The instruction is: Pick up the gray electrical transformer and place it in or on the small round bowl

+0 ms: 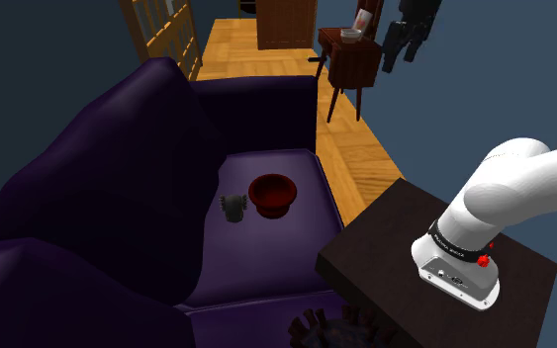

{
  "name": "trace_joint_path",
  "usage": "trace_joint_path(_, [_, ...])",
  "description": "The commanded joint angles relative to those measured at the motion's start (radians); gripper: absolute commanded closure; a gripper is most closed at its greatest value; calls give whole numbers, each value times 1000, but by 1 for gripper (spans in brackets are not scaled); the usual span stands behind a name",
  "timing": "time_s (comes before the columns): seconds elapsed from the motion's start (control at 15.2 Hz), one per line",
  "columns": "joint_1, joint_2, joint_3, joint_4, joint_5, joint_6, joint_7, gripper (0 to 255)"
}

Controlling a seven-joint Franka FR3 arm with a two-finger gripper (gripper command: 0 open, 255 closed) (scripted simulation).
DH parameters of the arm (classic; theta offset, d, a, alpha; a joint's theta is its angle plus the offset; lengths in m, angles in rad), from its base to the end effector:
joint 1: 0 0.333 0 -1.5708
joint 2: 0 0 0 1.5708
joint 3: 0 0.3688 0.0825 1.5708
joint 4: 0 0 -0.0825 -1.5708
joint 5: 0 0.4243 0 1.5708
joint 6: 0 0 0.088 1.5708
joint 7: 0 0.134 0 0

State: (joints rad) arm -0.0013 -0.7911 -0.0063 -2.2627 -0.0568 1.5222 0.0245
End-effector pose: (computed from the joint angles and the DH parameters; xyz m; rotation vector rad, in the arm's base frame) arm 0.3044 -0.0110 0.6459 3.0884 -0.0533 0.0789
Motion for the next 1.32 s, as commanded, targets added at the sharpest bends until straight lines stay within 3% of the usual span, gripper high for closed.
trace_joint_path(0.0, [0,0,0,0,0,0,0,0])
trace_joint_path(0.66, [35,126,129,-168,79,289,168,0])
trace_joint_path(1.25, [55,364,250,-203,109,561,322,0])
